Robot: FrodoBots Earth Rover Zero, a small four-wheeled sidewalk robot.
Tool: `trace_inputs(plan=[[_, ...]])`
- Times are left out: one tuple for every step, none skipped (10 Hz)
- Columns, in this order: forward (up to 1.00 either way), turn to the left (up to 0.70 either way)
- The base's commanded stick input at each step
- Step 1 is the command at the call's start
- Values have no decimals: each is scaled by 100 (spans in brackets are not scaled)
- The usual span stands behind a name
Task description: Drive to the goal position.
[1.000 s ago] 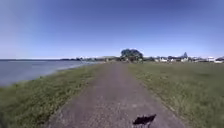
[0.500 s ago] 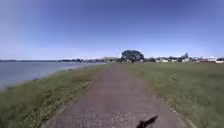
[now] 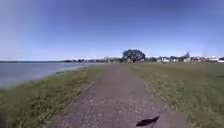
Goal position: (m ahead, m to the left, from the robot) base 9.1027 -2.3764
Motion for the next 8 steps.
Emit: trace_inputs(plan=[[70,0],[70,0],[70,0],[70,0],[70,-15],[70,0],[70,0],[70,0]])
